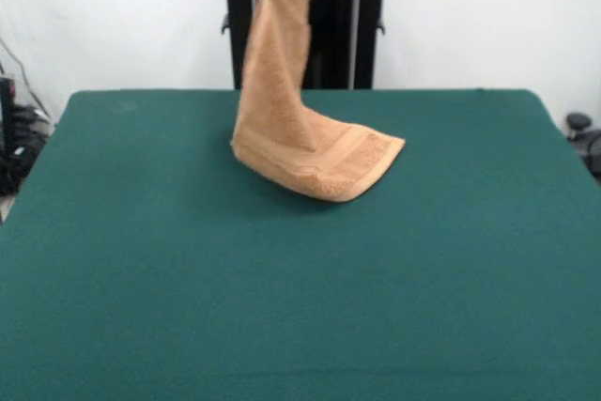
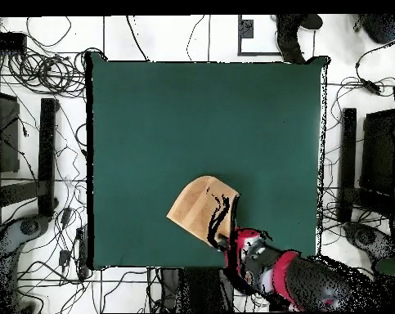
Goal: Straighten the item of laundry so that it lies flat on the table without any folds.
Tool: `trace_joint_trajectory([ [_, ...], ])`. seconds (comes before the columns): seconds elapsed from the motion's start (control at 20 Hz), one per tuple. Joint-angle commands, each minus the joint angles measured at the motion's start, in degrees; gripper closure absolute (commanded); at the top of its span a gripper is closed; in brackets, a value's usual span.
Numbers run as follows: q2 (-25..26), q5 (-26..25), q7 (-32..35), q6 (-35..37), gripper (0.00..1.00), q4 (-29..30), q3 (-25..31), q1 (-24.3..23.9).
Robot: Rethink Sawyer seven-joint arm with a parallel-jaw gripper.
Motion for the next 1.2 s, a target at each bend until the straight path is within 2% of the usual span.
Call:
trace_joint_trajectory([
  [0.05, -10.8, 10.5, 10.7, 5.0, 1.00, 11.4, -10.0, 12.7],
  [0.35, -10.2, 11.6, 13.0, 4.9, 1.00, 9.8, -13.8, 18.3],
  [0.55, 1.0, 1.7, 5.6, 4.4, 1.00, 3.3, -12.2, 9.9],
  [0.6, 7.3, -3.9, 3.1, 4.1, 1.00, -1.2, -10.8, 5.5],
  [0.7, 16.3, -13.5, 1.4, 5.7, 1.00, -10.1, -9.5, 1.2],
  [0.75, 18.8, -16.4, 1.0, 6.6, 1.00, -13.3, -9.2, 0.4],
  [0.8, 23.2, -21.6, 0.0, 9.2, 1.00, -19.4, -8.8, -0.7],
  [0.9, 28.3, -28.7, -1.6, 13.3, 1.00, -28.4, -8.2, -1.4],
  [1.15, 36.3, -39.1, -7.5, 21.0, 1.00, -44.4, -5.5, -2.1],
  [1.2, 38.0, -41.9, -9.0, 24.3, 1.00, -48.6, -4.6, -2.0],
])
